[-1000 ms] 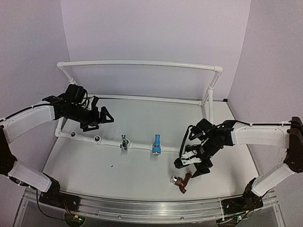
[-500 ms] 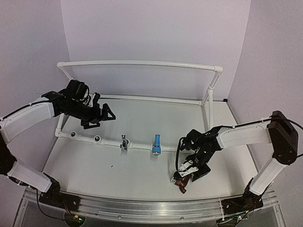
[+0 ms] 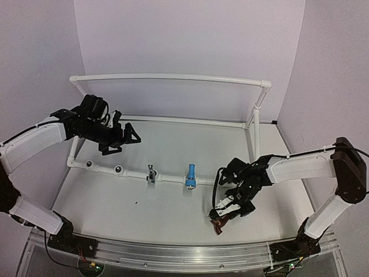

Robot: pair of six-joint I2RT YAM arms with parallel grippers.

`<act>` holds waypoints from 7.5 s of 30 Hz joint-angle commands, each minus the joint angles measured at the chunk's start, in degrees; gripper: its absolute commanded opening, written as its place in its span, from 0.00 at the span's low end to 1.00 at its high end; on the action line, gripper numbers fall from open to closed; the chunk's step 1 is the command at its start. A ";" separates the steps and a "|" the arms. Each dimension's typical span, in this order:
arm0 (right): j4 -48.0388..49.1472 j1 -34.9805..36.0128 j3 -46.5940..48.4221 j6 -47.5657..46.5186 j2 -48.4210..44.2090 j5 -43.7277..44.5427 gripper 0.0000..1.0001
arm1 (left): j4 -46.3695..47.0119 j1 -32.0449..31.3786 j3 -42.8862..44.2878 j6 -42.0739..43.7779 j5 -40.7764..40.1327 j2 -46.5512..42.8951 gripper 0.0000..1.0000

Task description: Install the water faucets

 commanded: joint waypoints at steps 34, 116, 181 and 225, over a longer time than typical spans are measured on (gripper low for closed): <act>1.68 -10.82 30.37 19.55 -3.39 -22.05 0.01 | 5.49 -27.73 22.42 -7.26 11.86 16.51 0.67; -3.23 -9.32 22.22 21.97 -8.05 -30.10 0.00 | 24.72 -24.77 13.81 -15.57 5.15 17.37 0.23; 8.15 -8.94 26.83 38.09 -4.07 -19.74 0.62 | 35.21 -25.49 7.10 -28.85 6.82 19.49 0.00; 31.77 -43.66 14.55 77.71 6.67 -4.06 0.88 | -9.78 -42.98 60.92 -38.87 -34.64 55.38 0.00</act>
